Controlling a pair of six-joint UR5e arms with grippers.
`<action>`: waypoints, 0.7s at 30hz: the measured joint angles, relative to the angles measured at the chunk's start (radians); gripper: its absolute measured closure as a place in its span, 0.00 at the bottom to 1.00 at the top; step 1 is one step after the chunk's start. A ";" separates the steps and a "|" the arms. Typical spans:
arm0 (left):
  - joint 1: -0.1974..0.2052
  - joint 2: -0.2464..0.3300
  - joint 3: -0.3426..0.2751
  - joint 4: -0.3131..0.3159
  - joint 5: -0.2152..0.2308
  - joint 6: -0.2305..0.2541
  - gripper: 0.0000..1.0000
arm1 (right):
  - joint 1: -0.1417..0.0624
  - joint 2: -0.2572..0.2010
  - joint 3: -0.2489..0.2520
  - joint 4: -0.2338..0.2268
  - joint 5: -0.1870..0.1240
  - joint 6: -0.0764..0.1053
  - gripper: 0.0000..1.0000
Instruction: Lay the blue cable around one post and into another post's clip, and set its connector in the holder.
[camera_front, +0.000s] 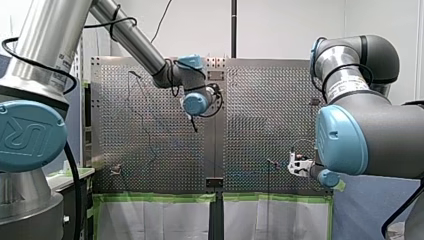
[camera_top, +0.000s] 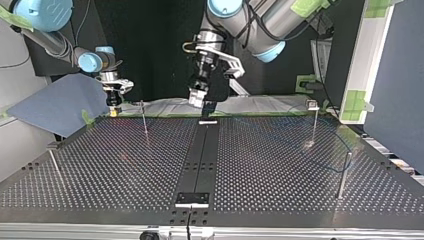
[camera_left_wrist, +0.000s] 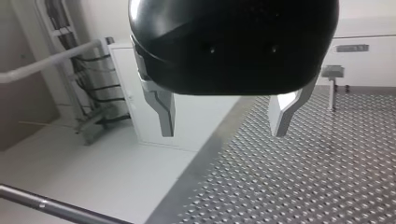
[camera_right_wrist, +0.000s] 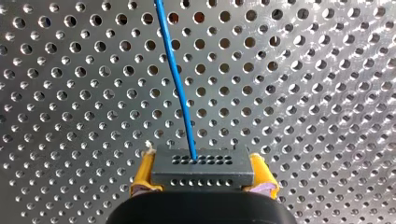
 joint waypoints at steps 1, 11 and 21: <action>0.000 0.008 -0.008 0.006 0.000 -0.003 0.01 | 0.000 0.000 0.000 0.000 0.000 0.000 0.90; 0.012 0.067 -0.104 0.095 -0.016 -0.031 0.01 | 0.004 0.000 0.000 0.001 0.000 0.000 0.90; 0.018 0.003 -0.196 0.187 -0.012 -0.041 0.01 | 0.010 0.000 0.000 0.001 0.000 0.001 0.90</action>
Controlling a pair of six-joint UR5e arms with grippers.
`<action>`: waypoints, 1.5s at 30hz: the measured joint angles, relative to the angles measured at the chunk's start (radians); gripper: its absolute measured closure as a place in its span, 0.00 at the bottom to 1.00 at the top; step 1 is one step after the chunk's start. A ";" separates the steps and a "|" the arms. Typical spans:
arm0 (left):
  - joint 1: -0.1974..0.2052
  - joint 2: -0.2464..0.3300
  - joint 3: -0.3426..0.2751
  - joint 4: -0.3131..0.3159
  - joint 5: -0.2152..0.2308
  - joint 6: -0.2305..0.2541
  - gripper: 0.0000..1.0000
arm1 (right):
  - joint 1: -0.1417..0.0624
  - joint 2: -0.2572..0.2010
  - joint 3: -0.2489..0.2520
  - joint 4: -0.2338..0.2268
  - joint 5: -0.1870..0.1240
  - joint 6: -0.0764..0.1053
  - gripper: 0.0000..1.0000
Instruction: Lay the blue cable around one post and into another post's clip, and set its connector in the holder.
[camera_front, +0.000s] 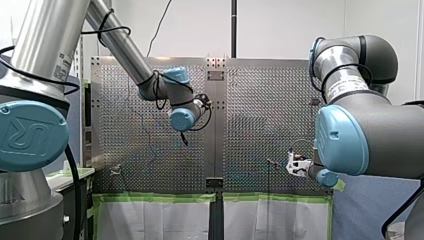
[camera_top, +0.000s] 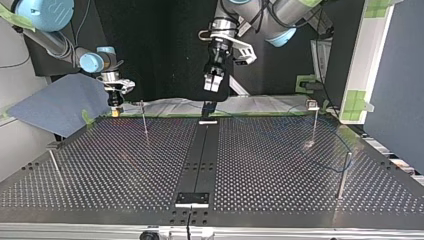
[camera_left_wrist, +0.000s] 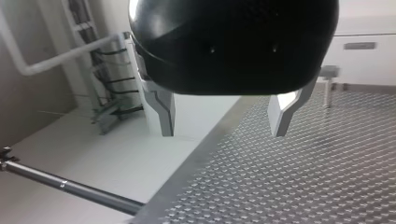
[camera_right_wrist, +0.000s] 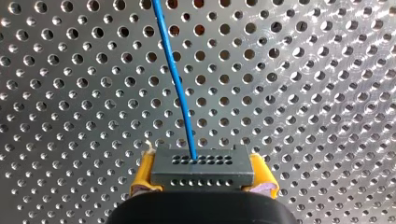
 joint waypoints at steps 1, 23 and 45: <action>-0.002 -0.007 -0.008 0.007 0.002 0.000 0.01 | 0.000 0.000 0.000 0.000 0.000 0.001 0.90; -0.018 -0.189 -0.190 0.173 -0.003 -0.003 0.01 | 0.001 0.000 0.000 -0.001 0.000 0.004 0.90; -0.018 -0.214 -0.384 0.175 -0.001 -0.005 0.01 | -0.027 -0.036 0.000 0.022 0.018 -0.013 0.90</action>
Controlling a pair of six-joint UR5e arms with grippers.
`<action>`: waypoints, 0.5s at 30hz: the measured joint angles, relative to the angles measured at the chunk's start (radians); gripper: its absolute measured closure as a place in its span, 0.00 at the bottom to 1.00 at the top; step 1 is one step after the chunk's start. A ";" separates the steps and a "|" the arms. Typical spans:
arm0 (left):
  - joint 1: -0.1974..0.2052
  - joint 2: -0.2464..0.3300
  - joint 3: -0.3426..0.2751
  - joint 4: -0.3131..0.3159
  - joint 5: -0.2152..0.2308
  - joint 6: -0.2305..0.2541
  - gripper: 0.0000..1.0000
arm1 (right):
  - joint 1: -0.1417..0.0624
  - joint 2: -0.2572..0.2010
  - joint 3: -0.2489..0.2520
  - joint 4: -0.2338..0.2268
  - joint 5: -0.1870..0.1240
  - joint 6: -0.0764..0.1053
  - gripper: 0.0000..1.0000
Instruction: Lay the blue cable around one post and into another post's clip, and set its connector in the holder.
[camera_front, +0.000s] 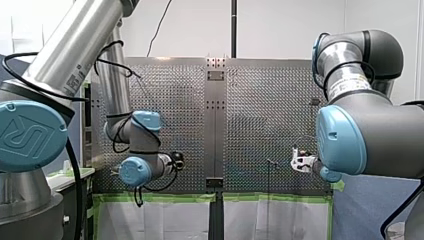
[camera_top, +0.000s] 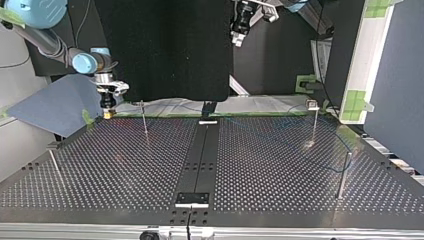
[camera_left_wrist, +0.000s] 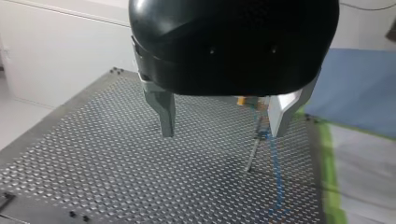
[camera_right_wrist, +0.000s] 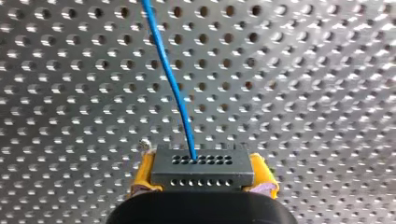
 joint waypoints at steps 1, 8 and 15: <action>0.000 0.000 -0.009 0.000 0.000 0.000 0.01 | 0.001 -0.007 0.000 0.003 0.000 0.000 0.90; 0.000 0.000 -0.076 -0.006 0.001 0.000 0.01 | 0.006 -0.045 0.000 0.013 0.003 0.009 0.90; 0.000 0.000 -0.119 -0.008 0.002 0.000 0.01 | 0.020 -0.072 0.000 0.018 0.003 0.015 0.90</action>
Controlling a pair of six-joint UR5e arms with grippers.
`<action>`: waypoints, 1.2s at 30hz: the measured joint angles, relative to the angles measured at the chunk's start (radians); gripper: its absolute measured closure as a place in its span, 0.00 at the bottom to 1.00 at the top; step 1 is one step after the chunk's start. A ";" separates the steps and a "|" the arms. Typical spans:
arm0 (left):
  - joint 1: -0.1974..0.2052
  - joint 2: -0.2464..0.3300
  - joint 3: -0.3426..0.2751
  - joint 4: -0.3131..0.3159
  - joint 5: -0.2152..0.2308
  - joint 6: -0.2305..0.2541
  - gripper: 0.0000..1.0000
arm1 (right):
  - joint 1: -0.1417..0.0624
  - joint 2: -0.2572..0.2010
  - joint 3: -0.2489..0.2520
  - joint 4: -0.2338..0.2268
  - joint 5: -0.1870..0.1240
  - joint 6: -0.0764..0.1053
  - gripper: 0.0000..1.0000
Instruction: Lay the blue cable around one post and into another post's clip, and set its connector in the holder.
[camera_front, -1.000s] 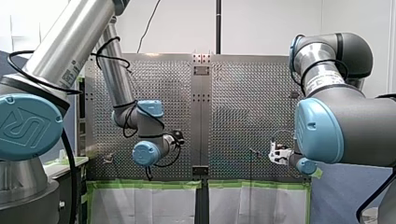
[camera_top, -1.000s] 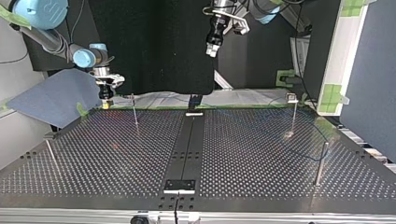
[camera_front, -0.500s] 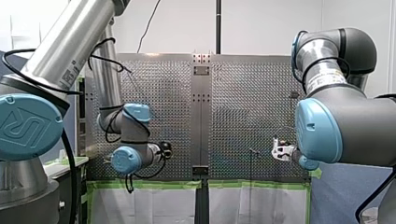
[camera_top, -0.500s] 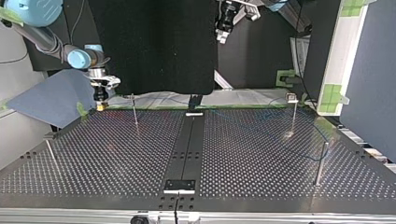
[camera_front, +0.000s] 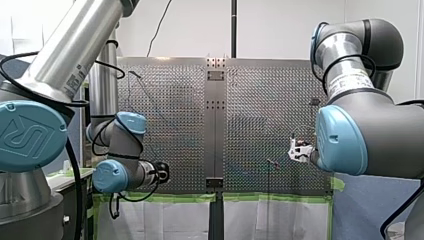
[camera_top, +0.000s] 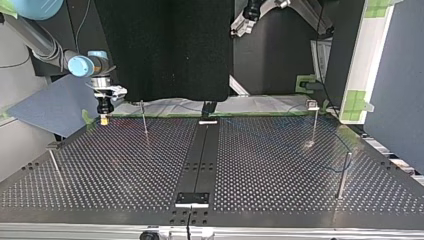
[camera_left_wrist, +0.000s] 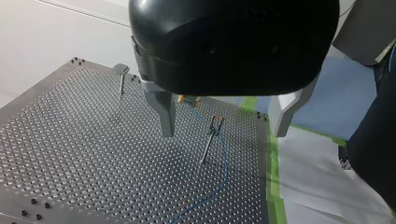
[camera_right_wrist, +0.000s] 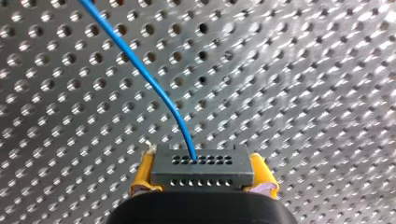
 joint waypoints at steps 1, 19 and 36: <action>0.000 0.000 -0.002 0.000 0.000 0.000 0.01 | 0.003 -0.007 0.000 0.002 0.000 0.001 0.90; -0.008 0.000 0.076 0.043 0.106 -0.011 0.01 | 0.050 -0.067 0.000 0.039 0.030 0.003 0.90; -0.011 0.000 0.104 0.010 0.131 -0.034 0.01 | 0.071 -0.178 0.000 0.085 0.040 0.016 0.90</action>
